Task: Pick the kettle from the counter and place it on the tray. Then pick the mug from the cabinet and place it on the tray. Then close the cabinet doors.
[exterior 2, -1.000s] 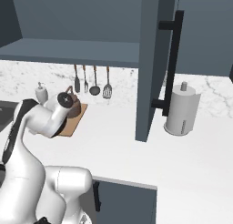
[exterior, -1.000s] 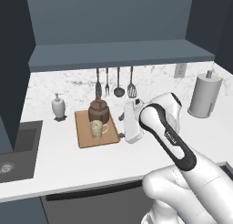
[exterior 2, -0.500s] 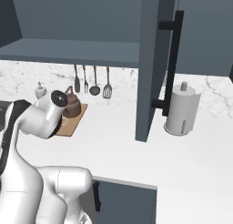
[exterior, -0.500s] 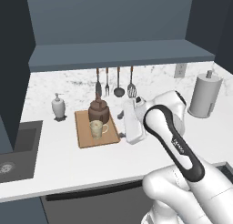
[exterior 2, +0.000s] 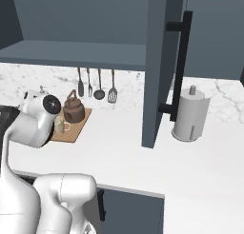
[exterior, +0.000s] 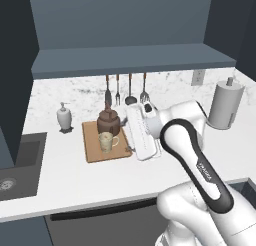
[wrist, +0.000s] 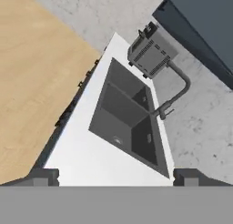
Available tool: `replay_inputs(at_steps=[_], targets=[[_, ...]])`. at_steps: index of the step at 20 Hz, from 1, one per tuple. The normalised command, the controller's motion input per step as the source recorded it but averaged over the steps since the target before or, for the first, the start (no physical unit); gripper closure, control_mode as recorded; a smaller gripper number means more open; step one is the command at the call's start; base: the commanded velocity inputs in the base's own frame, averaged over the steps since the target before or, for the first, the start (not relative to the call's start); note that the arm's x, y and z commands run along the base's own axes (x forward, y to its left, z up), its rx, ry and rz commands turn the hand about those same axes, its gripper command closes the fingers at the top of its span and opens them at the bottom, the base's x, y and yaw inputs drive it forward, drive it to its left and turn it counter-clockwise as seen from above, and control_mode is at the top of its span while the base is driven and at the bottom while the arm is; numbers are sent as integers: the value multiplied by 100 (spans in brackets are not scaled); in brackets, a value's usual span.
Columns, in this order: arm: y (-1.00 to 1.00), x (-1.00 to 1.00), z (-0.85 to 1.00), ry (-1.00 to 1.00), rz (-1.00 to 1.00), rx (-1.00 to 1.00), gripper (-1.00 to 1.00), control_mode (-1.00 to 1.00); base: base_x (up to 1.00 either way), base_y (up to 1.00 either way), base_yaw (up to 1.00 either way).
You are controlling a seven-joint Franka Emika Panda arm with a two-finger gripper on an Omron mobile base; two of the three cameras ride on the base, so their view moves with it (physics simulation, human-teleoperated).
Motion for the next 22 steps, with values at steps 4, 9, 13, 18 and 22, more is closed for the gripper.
replay_inputs(at_steps=[4,9,13,18,22], targets=[[30,-55,36,-40,11,0,-100,-100,0,0,0],[32,-47,38,-20,9,0,-100,-100,0,0,0],[47,-56,39,-20,12,0,-100,-100,0,0,0],[54,-56,38,-20,9,0,-100,-100,0,0,0],[62,-46,32,-12,0,-3,-100,-100,0,0,0]])
